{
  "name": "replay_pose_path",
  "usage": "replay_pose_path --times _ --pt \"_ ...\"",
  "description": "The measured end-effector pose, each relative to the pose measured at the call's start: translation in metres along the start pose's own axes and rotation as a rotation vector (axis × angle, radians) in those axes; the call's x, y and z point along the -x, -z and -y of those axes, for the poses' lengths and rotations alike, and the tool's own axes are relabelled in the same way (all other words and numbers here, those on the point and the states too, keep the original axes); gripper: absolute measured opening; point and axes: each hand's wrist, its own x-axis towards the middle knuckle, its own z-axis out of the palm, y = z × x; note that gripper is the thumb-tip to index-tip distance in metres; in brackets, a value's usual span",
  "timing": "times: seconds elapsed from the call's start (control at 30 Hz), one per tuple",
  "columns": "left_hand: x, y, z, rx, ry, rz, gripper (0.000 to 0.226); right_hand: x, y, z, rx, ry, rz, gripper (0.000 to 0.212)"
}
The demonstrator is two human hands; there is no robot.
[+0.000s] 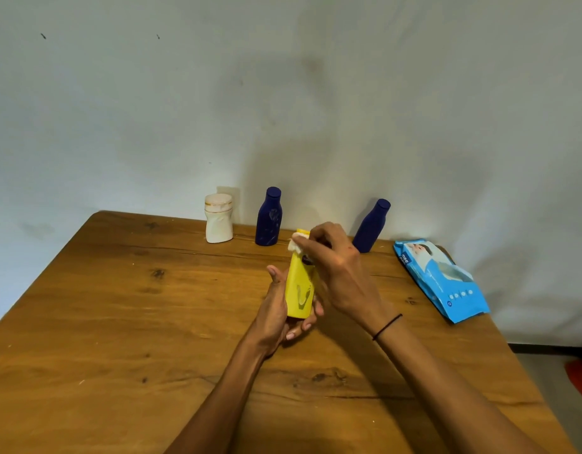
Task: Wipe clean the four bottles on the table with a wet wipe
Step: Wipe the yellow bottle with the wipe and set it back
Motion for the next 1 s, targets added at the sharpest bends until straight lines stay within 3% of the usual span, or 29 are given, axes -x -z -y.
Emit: replay_pose_path --times 0.2,0.37,0.47,0.6,0.8,1.0 --pt "-0.001 0.001 0.001 0.011 0.019 -0.010 0.096 -0.006 0.001 0.001 -0.006 -0.038 -0.008 0.043" --pt "0.001 -0.001 -0.002 0.112 0.001 -0.061 0.087 0.019 -0.002 0.013 -0.038 0.032 0.159 0.043" --pt "-0.001 0.002 -0.002 0.172 0.021 -0.079 0.098 0.035 -0.005 0.020 -0.091 0.083 0.223 0.046" --pt "0.002 0.002 -0.003 0.194 0.033 -0.071 0.096 0.030 -0.004 0.011 -0.024 0.109 0.182 0.046" --pt "0.003 0.003 -0.004 0.223 0.056 -0.007 0.085 -0.012 -0.002 -0.006 -0.071 -0.066 -0.015 0.029" --pt "0.002 0.009 -0.007 0.363 0.031 -0.065 0.084 0.012 -0.010 0.018 -0.155 -0.019 0.120 0.030"
